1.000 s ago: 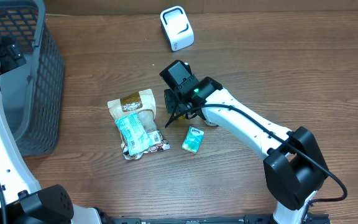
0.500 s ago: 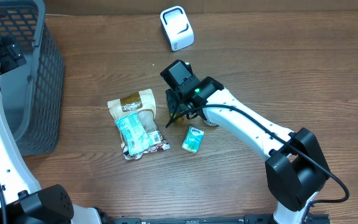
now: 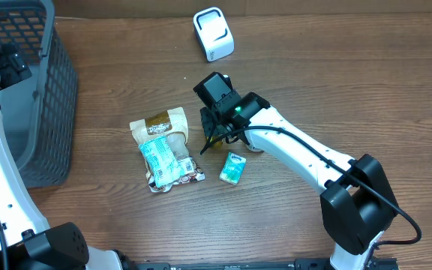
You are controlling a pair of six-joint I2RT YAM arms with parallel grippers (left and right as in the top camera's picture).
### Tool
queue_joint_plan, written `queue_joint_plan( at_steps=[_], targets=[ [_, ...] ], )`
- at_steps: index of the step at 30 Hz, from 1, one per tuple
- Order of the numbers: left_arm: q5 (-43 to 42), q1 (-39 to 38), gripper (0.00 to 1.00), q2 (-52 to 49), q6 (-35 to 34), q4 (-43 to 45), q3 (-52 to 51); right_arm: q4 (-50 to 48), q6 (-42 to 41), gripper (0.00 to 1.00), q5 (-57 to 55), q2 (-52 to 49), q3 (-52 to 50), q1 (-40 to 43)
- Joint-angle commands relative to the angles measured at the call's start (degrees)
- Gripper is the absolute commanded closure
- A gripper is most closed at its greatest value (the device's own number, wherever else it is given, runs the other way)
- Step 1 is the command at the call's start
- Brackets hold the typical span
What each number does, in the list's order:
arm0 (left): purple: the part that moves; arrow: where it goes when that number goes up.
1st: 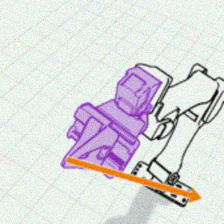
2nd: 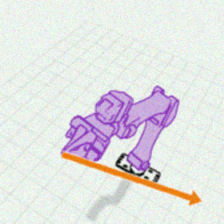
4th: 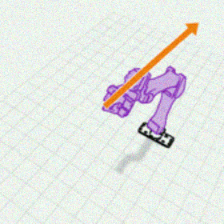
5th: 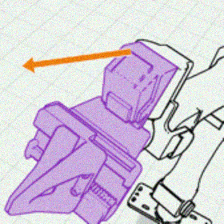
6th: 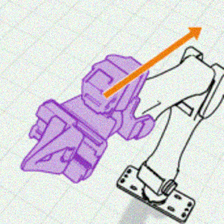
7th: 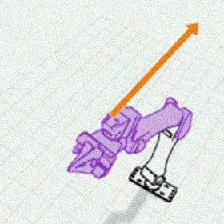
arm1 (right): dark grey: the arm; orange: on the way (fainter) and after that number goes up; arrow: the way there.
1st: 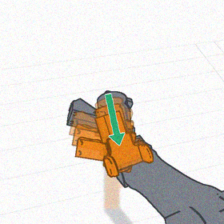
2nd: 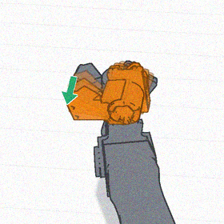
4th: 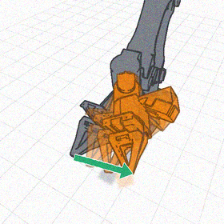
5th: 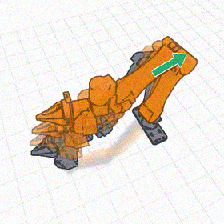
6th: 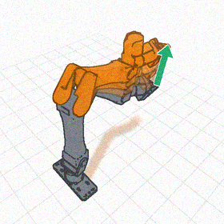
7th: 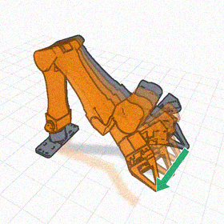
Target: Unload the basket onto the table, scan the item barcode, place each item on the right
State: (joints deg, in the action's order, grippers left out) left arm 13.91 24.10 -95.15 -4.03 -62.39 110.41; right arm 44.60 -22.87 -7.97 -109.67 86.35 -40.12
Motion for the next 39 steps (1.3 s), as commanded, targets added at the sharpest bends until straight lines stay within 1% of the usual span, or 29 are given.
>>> queue_joint_plan(
  at_steps=[1, 2, 4, 7, 10, 12, 20, 35, 38, 39],
  targets=[
    [-0.4, -0.1, 0.01, 0.1, 1.1, 0.0, 0.8, -0.4, 0.4, 0.59, -1.0, 3.3, 1.5, 0.3],
    [-0.4, -0.1, 0.0, 0.1, 1.1, 0.0, 0.8, -0.4, 0.4, 0.59, -1.0, 3.3, 1.5, 0.3],
    [-0.4, -0.1, 0.0, 0.1, 1.1, 0.0, 0.8, -0.3, 0.4, 0.54, -1.0, 3.3, 1.5, 0.3],
    [-0.4, -0.1, 0.0, 0.1, 1.1, 0.0, 0.8, -0.2, 0.4, 0.51, -1.0, 3.3, 1.5, 0.3],
    [-0.4, -0.1, 0.01, 0.1, 1.1, 0.0, 0.8, 0.5, 0.4, 0.39, -1.0, 3.3, 1.5, 0.3],
    [-0.4, -0.1, 0.01, 0.1, 1.1, 0.0, 0.8, 0.9, 0.4, 0.34, -1.0, 3.3, 1.5, 0.3],
    [-0.4, -0.1, 0.0, 0.1, 1.1, 0.0, 0.8, 1.8, 0.4, 0.2, -1.0, 3.3, 1.3, 0.3],
    [-0.4, -0.1, 0.0, 0.1, 1.1, 0.0, 0.8, 2.9, 0.4, 0.21, -1.0, 3.3, 1.0, 0.3],
    [-0.4, -0.1, 0.01, 0.1, 1.1, 0.0, 0.8, 2.2, 0.4, 0.27, -1.0, 3.3, 1.0, 0.3],
    [-0.4, -0.1, 0.01, 0.1, 1.1, 0.0, 0.8, 2.2, 0.4, 0.27, -1.0, 3.3, 1.0, 0.3]
  ],
)
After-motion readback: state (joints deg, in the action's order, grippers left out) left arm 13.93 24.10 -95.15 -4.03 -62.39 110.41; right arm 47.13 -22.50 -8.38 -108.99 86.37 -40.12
